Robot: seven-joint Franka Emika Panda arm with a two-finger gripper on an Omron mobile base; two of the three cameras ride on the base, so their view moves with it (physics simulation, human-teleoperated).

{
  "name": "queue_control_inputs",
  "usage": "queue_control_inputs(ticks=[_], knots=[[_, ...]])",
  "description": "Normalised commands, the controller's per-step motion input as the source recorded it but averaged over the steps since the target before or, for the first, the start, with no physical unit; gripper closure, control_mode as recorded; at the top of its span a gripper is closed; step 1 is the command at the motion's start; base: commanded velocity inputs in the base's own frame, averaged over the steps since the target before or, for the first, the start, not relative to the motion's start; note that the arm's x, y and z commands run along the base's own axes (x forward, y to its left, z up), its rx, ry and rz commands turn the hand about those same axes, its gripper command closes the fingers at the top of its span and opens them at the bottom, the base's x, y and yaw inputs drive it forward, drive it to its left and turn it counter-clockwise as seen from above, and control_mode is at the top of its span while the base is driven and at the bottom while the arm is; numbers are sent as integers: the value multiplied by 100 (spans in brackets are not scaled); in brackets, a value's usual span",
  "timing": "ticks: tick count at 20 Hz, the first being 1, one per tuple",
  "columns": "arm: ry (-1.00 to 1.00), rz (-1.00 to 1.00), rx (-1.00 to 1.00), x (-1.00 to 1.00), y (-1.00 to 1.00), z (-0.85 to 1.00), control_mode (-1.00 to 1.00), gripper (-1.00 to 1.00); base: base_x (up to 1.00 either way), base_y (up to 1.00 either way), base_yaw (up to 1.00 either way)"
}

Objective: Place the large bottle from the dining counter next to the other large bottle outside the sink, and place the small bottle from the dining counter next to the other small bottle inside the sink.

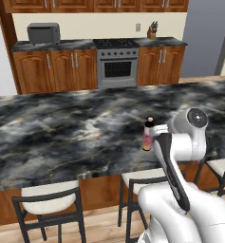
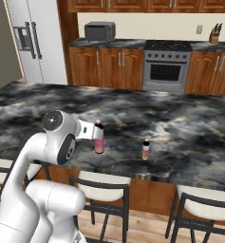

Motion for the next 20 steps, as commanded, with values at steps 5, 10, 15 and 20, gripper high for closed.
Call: queue_control_inputs(ticks=[5, 10, 15, 20], knots=[[0, 0, 0, 30, 0, 0, -100, -100, 0, 0, 0], [0, 0, 3, 39, 0, 0, -100, -100, 0, 0, 0], [0, 0, 7, 36, 0, 0, -100, -100, 0, 0, 0], [0, 0, 4, 30, 0, 0, -100, -100, 0, 0, 0]])
